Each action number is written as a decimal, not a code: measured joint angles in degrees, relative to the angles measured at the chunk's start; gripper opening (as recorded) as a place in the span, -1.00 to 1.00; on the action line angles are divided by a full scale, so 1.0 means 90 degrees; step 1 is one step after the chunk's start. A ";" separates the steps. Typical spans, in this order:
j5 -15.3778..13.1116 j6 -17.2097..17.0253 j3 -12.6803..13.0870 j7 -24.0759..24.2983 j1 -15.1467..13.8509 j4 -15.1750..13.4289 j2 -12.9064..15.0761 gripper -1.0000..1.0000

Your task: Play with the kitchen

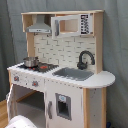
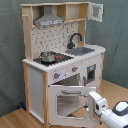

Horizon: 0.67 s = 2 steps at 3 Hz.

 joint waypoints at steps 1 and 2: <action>0.0004 -0.0174 0.0114 0.0620 -0.0105 -0.0005 0.0053 1.00; 0.0020 -0.0402 0.0240 0.1192 -0.0209 -0.0054 0.0105 1.00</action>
